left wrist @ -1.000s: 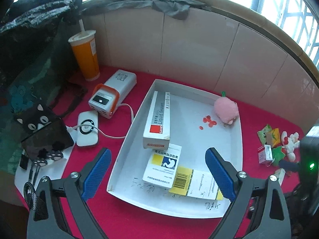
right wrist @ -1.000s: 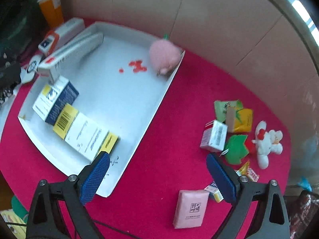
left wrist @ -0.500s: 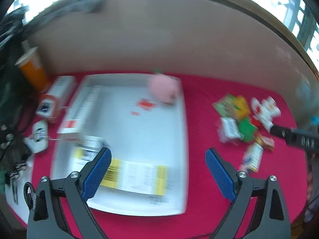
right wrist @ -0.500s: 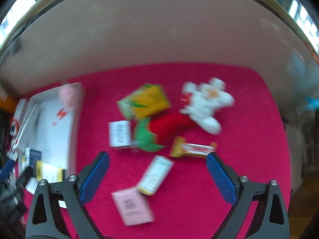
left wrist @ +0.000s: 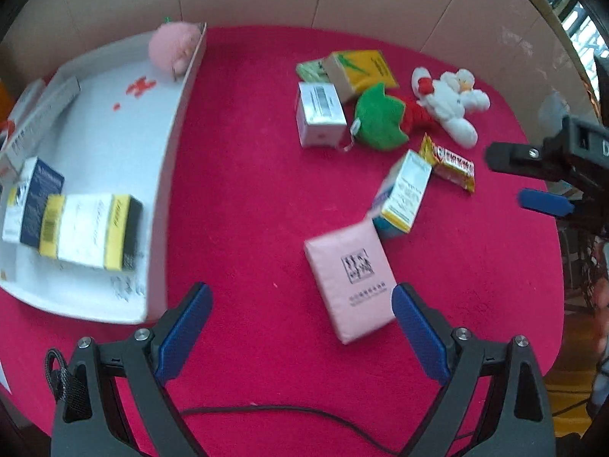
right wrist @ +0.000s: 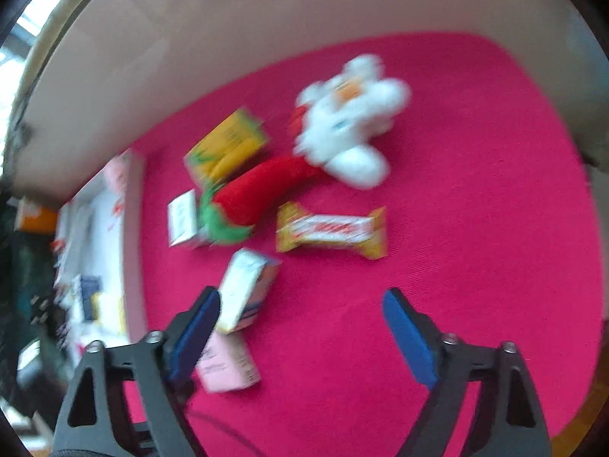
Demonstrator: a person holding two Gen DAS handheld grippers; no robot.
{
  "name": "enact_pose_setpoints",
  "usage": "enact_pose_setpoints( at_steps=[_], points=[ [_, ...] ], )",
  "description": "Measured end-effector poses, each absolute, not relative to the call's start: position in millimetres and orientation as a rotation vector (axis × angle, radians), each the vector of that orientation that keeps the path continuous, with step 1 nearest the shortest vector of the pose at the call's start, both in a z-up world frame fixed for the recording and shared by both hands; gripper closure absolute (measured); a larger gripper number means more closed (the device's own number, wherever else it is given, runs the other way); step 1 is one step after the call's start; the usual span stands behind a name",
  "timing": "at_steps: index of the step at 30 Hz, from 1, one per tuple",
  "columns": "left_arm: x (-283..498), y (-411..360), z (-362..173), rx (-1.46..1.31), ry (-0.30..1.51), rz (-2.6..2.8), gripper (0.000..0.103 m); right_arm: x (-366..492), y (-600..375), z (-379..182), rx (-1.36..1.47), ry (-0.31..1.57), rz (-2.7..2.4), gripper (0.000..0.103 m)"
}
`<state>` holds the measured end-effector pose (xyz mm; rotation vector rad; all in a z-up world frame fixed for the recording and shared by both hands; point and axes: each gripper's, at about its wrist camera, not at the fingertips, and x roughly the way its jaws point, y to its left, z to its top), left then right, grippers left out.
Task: Organize objects
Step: 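Move both open tools toward the loose items beside the tray, then grasp the pink tissue pack with the left tool while the right grasps the small white box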
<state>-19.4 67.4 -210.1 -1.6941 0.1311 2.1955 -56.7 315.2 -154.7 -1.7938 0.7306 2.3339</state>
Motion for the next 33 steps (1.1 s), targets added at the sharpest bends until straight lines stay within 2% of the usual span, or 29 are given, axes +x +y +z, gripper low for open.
enact_pose_setpoints(
  at_steps=[7,12,16,17,19,20,30,33],
  points=[
    [-7.7,61.6,-217.8,-1.776,0.080,2.266,0.008,-90.2,276.3,-193.9,-2.055,0.857,2.215,0.026],
    [0.7,56.4,-220.9,-1.804,0.089,2.313,0.008,-111.2,254.5,-215.6,-2.108,0.723,2.197,0.029],
    [4.0,57.5,-222.0,-1.816,0.037,2.332,0.008,-118.8,241.1,-227.6,-2.142,0.622,2.201,0.040],
    [4.3,59.7,-221.7,-1.812,0.025,2.332,0.008,-120.1,238.5,-226.7,-2.141,0.593,2.229,0.058],
    [5.0,66.2,-221.8,-1.805,0.031,2.330,0.008,-119.5,236.1,-225.9,-2.172,0.584,2.281,0.075],
    [5.3,70.3,-222.2,-1.804,0.034,2.325,0.008,-118.1,238.6,-225.3,-2.171,0.598,2.284,0.077],
    [-5.7,99.6,-241.9,-1.889,0.037,2.338,0.008,-89.3,294.8,-200.0,-2.038,0.669,2.342,0.077],
    [-6.7,101.3,-251.4,-1.948,0.035,2.344,0.019,-80.1,304.1,-189.9,-2.012,0.654,2.365,0.077]
  ],
)
